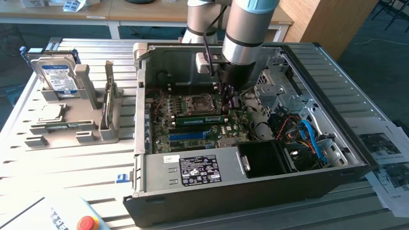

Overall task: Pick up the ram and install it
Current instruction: 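Press down the ram until it locks into place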

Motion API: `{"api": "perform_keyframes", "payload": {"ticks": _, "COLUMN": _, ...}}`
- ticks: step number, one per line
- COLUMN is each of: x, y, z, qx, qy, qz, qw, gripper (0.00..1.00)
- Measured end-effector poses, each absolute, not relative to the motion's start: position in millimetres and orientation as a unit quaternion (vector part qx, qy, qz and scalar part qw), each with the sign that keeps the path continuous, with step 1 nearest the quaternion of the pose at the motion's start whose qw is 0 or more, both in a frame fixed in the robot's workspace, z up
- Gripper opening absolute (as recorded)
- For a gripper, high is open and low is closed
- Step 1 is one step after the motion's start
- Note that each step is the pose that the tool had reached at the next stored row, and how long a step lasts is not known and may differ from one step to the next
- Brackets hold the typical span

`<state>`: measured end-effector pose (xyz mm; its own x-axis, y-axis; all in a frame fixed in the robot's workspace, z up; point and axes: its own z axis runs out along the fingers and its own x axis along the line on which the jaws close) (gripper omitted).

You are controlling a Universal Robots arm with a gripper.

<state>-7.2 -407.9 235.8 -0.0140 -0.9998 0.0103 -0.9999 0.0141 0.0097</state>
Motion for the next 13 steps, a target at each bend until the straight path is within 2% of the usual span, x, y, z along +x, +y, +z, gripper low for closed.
{"api": "perform_keyframes", "payload": {"ticks": 13, "x": -7.2, "y": -407.9, "z": 232.6, "qx": 0.702, "qy": -0.712, "qz": 0.000, "qw": 0.007, "gripper": 0.10}}
